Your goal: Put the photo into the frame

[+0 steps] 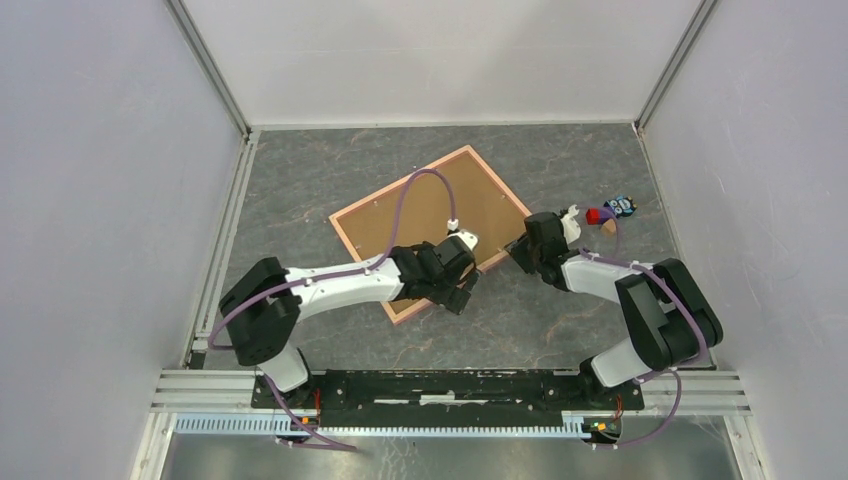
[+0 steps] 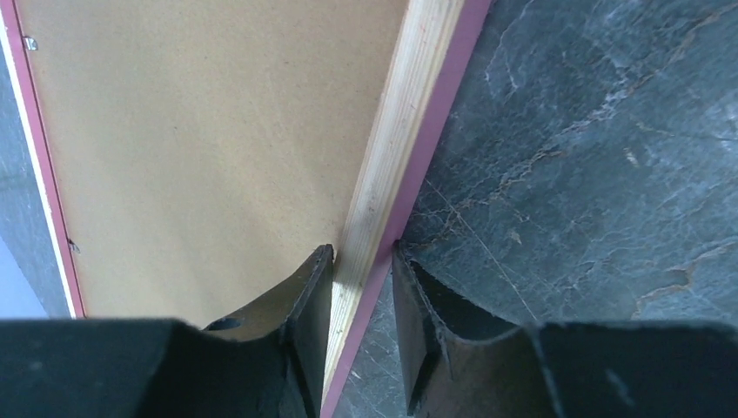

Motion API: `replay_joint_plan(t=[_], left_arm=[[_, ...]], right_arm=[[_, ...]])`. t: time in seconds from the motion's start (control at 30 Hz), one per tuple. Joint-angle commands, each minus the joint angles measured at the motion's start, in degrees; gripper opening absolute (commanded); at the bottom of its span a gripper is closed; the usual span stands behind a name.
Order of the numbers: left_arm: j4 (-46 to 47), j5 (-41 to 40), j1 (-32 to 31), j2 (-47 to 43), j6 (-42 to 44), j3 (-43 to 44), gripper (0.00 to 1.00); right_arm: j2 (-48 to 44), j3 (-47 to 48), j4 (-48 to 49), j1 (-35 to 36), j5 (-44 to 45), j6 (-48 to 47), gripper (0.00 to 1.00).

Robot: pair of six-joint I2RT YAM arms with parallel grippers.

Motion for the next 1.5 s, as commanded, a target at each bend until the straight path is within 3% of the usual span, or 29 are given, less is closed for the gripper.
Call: replay_joint_plan(t=[0.0, 0.23, 0.43, 0.6, 0.83, 1.07, 1.47], left_arm=[[0.57, -4.94, -2.59, 3.43, 3.79, 4.40, 1.00], [-2.00, -8.36, -5.59, 7.01, 3.88, 7.38, 1.00], [-2.72, -10.55, -6.69, 9.91, 3.99, 8.92, 1.00], [-2.88, -13.17, -7.90, 11.50, 3.97, 10.17, 1.00], [-8.98, -25.07, -12.13, 16.70, 5.55, 15.08, 1.00], [-14.33, -34.65, -17.47, 21.89, 7.26, 19.82, 1.00], [-14.85, -42.49, -22.04, 26.48, 13.31, 17.96, 0.96]], right_arm=[[4.17, 1.58, -12.57, 0.55, -4.17, -0.73, 0.33], [4.14, 3.50, -14.53, 0.15, -5.55, -1.93, 0.21], [2.09, 5.00, -14.89, -1.04, -9.93, -4.60, 0.00], [0.69, 9.64, -20.25, -1.26, -10.92, -7.94, 0.00], [-3.55, 6.95, -16.06, -1.17, -15.79, -6.57, 0.00], [-5.57, 10.08, -22.78, -1.33, -14.82, -8.26, 0.00], [-6.81, 12.06, -24.53, -1.30, -17.10, -8.95, 0.00]])
